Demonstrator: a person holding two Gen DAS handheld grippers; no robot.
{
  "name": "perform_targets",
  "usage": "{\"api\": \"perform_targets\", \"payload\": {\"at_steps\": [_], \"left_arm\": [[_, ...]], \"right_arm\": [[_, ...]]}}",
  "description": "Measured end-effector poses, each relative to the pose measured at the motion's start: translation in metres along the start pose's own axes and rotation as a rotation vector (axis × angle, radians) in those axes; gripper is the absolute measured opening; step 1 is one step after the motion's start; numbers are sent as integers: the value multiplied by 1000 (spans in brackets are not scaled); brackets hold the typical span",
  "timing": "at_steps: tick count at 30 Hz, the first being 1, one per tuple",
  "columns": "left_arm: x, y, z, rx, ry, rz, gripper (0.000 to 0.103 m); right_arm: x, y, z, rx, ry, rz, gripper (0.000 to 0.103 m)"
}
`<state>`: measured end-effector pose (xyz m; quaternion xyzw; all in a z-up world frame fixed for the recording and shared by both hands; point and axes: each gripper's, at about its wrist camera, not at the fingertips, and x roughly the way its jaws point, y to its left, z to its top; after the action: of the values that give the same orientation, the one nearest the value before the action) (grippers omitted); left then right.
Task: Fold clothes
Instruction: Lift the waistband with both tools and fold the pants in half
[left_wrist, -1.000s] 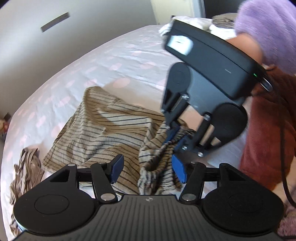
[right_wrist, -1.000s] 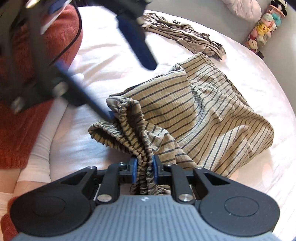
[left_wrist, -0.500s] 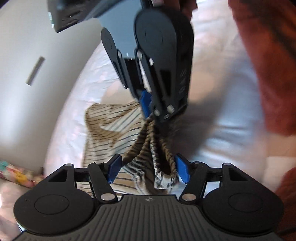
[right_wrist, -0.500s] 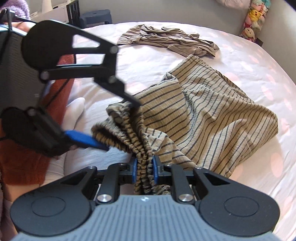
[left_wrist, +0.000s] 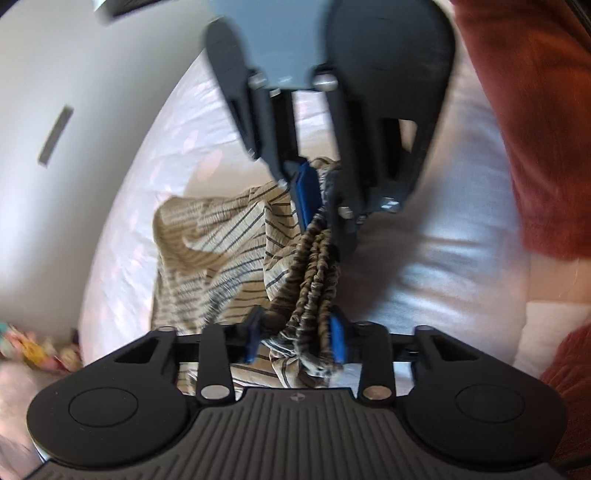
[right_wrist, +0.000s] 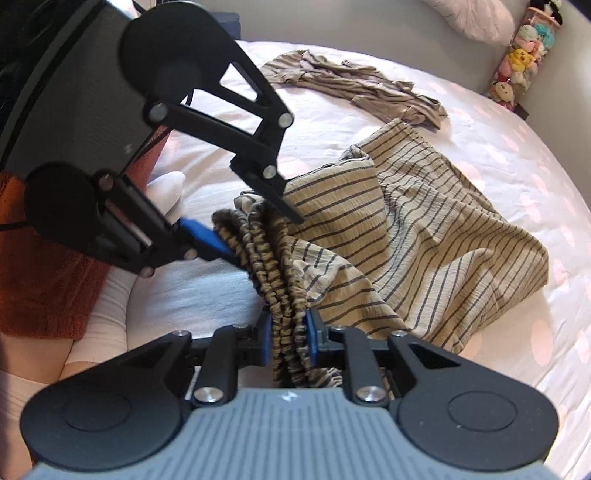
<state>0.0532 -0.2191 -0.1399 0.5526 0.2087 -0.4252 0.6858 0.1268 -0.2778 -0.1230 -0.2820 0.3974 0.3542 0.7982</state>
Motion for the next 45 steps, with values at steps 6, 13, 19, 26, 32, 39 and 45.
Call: {"api": "perform_targets", "payload": {"at_steps": [6, 13, 19, 26, 32, 39, 45], "left_arm": [[-3, 23, -2, -169, 11, -61, 19], [-3, 52, -7, -371, -1, -140, 18], [-8, 64, -9, -446, -8, -170, 18], [-25, 62, -7, -435, -26, -190, 16], [-55, 39, 2, -387, -35, -206, 16], [-93, 11, 5, -419, -42, -276, 16], [-110, 13, 5, -420, -52, -309, 16]], "right_arm": [[-16, 17, -19, -38, -54, -131, 61], [0, 50, -38, -126, -22, -335, 63], [20, 63, -36, -276, -8, -478, 53], [-13, 60, -32, -239, -17, -454, 24], [-46, 62, -29, -211, -16, -420, 21], [-87, 94, -35, -213, 39, -325, 21], [-107, 111, -37, -202, 28, -312, 21]]}}
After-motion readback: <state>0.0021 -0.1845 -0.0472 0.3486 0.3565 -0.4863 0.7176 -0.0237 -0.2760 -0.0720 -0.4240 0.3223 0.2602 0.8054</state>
